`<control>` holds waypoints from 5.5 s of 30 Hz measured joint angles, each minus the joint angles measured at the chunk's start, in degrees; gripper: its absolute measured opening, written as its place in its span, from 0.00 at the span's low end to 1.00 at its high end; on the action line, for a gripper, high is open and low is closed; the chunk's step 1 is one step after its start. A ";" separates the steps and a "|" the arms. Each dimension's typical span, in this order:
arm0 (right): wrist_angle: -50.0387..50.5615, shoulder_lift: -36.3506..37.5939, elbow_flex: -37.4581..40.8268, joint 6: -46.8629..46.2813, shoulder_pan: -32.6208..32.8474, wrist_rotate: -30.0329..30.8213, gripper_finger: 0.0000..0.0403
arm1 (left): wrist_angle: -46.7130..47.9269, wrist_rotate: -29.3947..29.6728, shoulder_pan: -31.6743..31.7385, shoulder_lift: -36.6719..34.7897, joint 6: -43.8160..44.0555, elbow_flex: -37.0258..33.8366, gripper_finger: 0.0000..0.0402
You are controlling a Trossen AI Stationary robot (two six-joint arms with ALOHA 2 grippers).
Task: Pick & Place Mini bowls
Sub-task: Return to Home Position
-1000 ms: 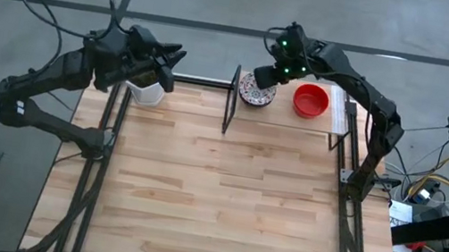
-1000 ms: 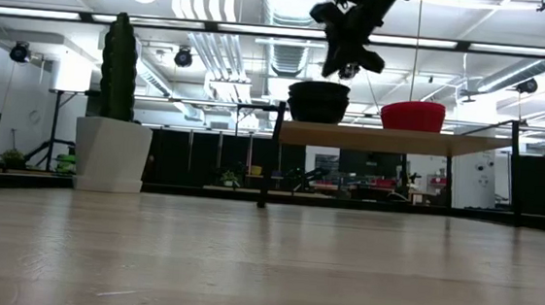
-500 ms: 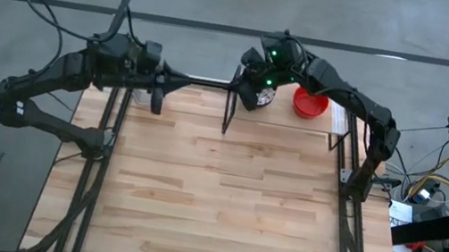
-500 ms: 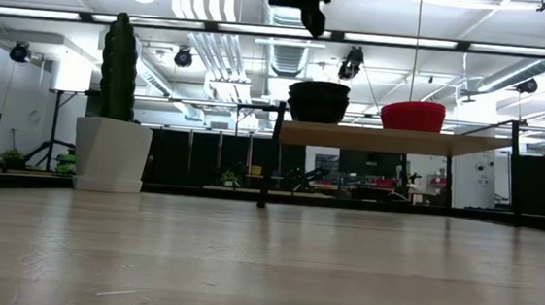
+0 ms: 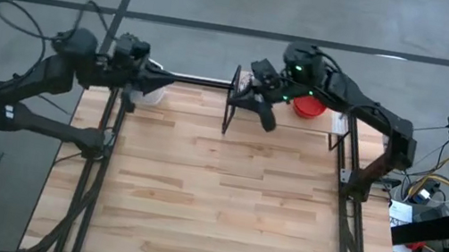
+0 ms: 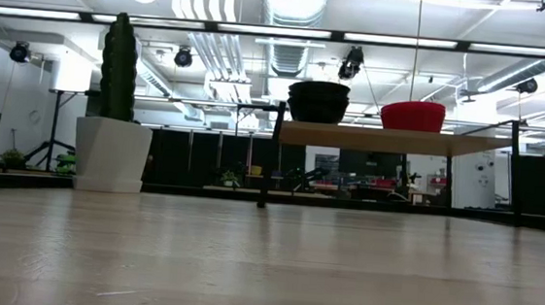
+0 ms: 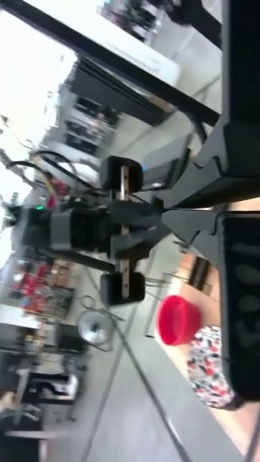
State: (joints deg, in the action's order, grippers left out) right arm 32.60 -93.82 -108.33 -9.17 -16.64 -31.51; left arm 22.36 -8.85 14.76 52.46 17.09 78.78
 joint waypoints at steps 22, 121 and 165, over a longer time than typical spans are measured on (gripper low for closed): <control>-2.63 26.37 33.96 4.72 1.33 7.06 0.02 | -6.70 7.46 0.18 -15.31 -2.67 -29.52 0.02; -39.68 91.05 107.82 -9.92 4.00 19.63 0.02 | -23.81 12.62 0.11 -50.40 4.30 -78.29 0.02; -39.69 91.01 107.80 -9.90 4.00 19.58 0.02 | -23.98 12.79 0.09 -50.40 4.34 -78.42 0.02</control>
State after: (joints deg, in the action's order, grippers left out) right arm -7.09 -2.81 -0.54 -19.07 -12.64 -11.92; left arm -1.63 3.95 14.85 2.07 21.43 0.36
